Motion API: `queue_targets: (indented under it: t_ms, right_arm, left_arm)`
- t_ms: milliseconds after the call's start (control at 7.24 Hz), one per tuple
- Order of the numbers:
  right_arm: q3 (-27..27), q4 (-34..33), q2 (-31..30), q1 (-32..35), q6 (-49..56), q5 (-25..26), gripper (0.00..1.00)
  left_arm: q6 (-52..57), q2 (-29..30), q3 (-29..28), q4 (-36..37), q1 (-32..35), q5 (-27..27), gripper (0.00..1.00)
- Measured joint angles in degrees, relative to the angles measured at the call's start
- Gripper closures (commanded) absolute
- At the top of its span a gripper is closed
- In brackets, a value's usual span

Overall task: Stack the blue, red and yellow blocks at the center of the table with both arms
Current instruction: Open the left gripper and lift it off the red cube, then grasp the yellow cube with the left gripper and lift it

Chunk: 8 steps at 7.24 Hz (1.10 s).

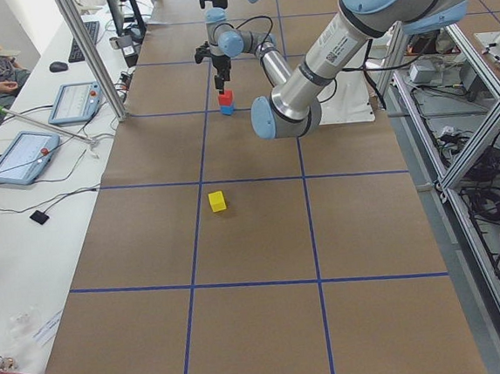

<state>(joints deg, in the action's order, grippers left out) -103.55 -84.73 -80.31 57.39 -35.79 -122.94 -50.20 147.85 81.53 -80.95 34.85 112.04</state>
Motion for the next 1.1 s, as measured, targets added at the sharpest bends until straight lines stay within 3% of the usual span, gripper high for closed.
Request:
queue_targets:
  t_ms: [276, 552, 828, 1105]
  right_arm:
    - [-0.05, 0.06, 0.15, -0.05, -0.12, 0.20, 0.00]
    - [0.06, 0.09, 0.11, -0.08, -0.15, 0.43, 0.00]
    - [0.29, 0.09, 0.09, -0.11, -0.14, 0.52, 0.00]
    - [0.90, 0.11, 0.50, -0.15, -0.08, 0.59, 0.00]
  left_arm:
    - [3.27, -13.57, 16.19, 4.78, 3.50, 0.43, 0.01]
    - [11.26, -28.67, 24.74, 3.86, 9.49, 2.99, 0.01]
    - [9.14, -42.16, 23.86, -8.15, 14.93, 4.81, 0.01]
    - [-0.59, -48.12, 17.30, -23.08, 17.35, 6.67, 0.01]
